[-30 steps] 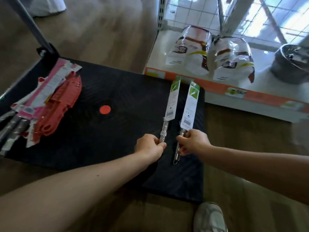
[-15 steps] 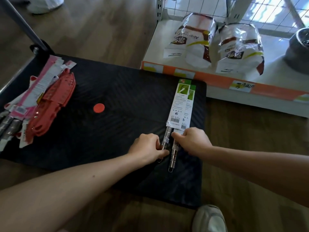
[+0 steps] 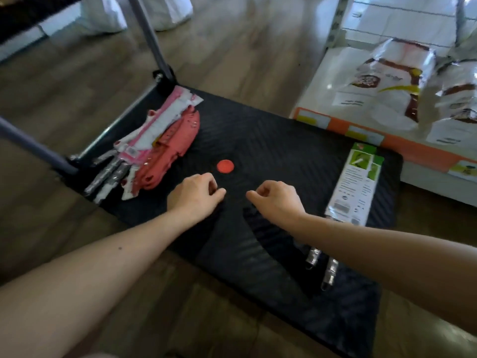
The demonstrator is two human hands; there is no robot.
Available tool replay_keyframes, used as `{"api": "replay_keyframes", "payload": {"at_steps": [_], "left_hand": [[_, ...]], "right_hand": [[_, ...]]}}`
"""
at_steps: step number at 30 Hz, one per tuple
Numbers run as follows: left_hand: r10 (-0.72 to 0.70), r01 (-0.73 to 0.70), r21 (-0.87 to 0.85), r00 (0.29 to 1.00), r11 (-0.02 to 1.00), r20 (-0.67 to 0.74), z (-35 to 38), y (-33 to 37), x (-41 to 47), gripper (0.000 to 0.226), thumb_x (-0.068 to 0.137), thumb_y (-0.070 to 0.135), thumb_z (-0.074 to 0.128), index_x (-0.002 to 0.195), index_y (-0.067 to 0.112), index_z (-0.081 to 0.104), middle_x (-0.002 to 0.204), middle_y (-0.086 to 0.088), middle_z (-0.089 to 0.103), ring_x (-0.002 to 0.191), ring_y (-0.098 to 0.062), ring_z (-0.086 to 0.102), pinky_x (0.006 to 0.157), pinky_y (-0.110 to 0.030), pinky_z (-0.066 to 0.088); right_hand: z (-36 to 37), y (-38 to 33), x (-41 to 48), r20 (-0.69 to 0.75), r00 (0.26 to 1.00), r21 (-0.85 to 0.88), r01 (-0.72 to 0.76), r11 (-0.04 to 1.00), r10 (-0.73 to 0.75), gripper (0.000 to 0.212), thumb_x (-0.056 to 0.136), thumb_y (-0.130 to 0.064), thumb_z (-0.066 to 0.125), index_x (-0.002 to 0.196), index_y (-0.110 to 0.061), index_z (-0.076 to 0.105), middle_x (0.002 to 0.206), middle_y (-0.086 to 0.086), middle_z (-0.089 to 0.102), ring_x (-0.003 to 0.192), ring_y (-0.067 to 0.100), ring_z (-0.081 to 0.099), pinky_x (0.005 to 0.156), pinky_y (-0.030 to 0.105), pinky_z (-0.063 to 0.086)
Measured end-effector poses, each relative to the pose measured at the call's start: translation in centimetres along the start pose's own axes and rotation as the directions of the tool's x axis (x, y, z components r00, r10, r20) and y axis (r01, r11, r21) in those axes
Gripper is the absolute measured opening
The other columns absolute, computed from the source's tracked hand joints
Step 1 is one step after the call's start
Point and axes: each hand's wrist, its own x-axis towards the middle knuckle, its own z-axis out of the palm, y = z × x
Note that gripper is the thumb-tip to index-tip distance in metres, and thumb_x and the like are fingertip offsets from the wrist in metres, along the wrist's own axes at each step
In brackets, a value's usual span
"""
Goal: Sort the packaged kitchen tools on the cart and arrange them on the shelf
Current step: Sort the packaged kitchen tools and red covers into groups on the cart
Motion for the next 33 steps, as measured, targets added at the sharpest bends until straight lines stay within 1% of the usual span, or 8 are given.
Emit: {"api": "replay_keyframes", "payload": {"at_steps": [6, 8, 11, 15, 20, 25, 29, 33], "left_hand": [[-0.147, 0.135, -0.07, 0.967, 0.988, -0.209, -3.6, -8.0, 1.3, 0.026, 0.084, 0.038, 0.059, 0.1, 0.018, 0.063, 0.109, -0.007, 0.064, 0.102, -0.029, 0.059, 0.082, -0.036, 0.047], [-0.164, 0.152, -0.07, 0.957, 0.986, -0.238, -4.0, -9.3, 2.1, 0.032, 0.083, 0.04, 0.06, 0.106, 0.018, 0.061, 0.112, -0.008, 0.063, 0.103, -0.03, 0.058, 0.082, -0.036, 0.047], [-0.15, 0.141, -0.053, 0.955, 0.989, -0.255, -4.3, -10.3, 3.2, 0.038, 0.082, 0.042, 0.061, 0.11, 0.016, 0.058, 0.118, -0.007, 0.058, 0.108, -0.029, 0.056, 0.086, -0.038, 0.048], [-0.106, 0.108, -0.002, 0.967, 0.994, -0.233, -4.0, -11.3, 3.9, 0.036, 0.088, 0.039, 0.054, 0.112, 0.013, 0.056, 0.119, -0.009, 0.057, 0.11, -0.03, 0.054, 0.086, -0.039, 0.045], [-0.018, 0.019, 0.006, 0.986, 1.0, -0.167, -3.8, -12.3, 4.9, 0.031, 0.093, 0.027, 0.048, 0.116, 0.008, 0.054, 0.12, -0.013, 0.056, 0.11, -0.032, 0.053, 0.087, -0.038, 0.042], [-0.082, 0.069, -0.101, 0.988, 0.993, -0.129, -3.1, -12.0, 6.0, 0.031, 0.092, 0.025, 0.049, 0.116, 0.006, 0.055, 0.121, -0.016, 0.052, 0.111, -0.032, 0.051, 0.089, -0.036, 0.039], [-0.133, 0.107, -0.197, 0.983, 0.975, -0.129, -2.5, -12.0, 6.0, 0.033, 0.089, 0.027, 0.057, 0.116, 0.008, 0.054, 0.12, -0.013, 0.056, 0.11, -0.028, 0.052, 0.086, -0.031, 0.038], [-0.162, 0.14, -0.247, 0.984, 0.959, -0.068, -1.8, -11.8, 5.8, 0.034, 0.087, 0.029, 0.061, 0.115, 0.01, 0.055, 0.114, -0.013, 0.063, 0.108, -0.032, 0.056, 0.085, -0.034, 0.042]], "right_hand": [[5.0, -4.7, 1.7, 0.081, 0.996, 0.036, 0.027, 0.999, -0.03, 0.022, 0.083, -0.04, 0.055, 0.08, -0.02, 0.062, 0.075, -0.001, 0.064, 0.071, 0.019, 0.063, 0.07, 0.034, 0.056], [6.3, -6.3, 2.6, 0.085, 0.996, 0.06, 0.016, 0.998, -0.021, 0.024, 0.084, -0.04, 0.054, 0.08, -0.018, 0.062, 0.078, 0.002, 0.067, 0.07, 0.019, 0.065, 0.069, 0.034, 0.057], [8.0, -8.8, 4.0, 0.078, 0.996, 0.092, 0.029, 0.995, -0.037, 0.029, 0.086, -0.041, 0.054, 0.074, -0.015, 0.06, 0.078, 0.006, 0.07, 0.071, 0.023, 0.07, 0.07, 0.04, 0.059], [9.8, -11.2, 5.5, 0.075, 0.997, 0.165, 0.009, 0.986, -0.022, 0.036, 0.087, -0.042, 0.054, 0.068, -0.012, 0.059, 0.08, 0.01, 0.072, 0.071, 0.027, 0.071, 0.071, 0.042, 0.059], [11.8, -13.0, 6.9, 0.084, 0.996, 0.217, -0.045, 0.975, 0.027, 0.039, 0.085, -0.046, 0.056, 0.078, -0.008, 0.063, 0.078, 0.009, 0.071, 0.07, 0.024, 0.071, 0.069, 0.037, 0.06], [12.6, -13.8, 8.1, 0.051, 0.996, 0.231, -0.089, 0.969, 0.079, 0.039, 0.082, -0.048, 0.06, 0.066, -0.013, 0.056, 0.066, 0.004, 0.065, 0.065, 0.022, 0.069, 0.063, 0.034, 0.06], [12.7, -13.1, 8.5, 0.088, 0.99, 0.241, -0.133, 0.961, 0.115, 0.028, 0.081, -0.033, 0.066, 0.068, -0.01, 0.055, 0.07, 0.007, 0.063, 0.054, 0.019, 0.063, 0.052, 0.029, 0.057], [12.7, -12.8, 8.6, 0.088, 0.988, 0.265, -0.148, 0.953, 0.129, 0.022, 0.082, -0.022, 0.065, 0.065, -0.011, 0.055, 0.063, 0.006, 0.062, 0.051, 0.02, 0.062, 0.054, 0.029, 0.058]]}}
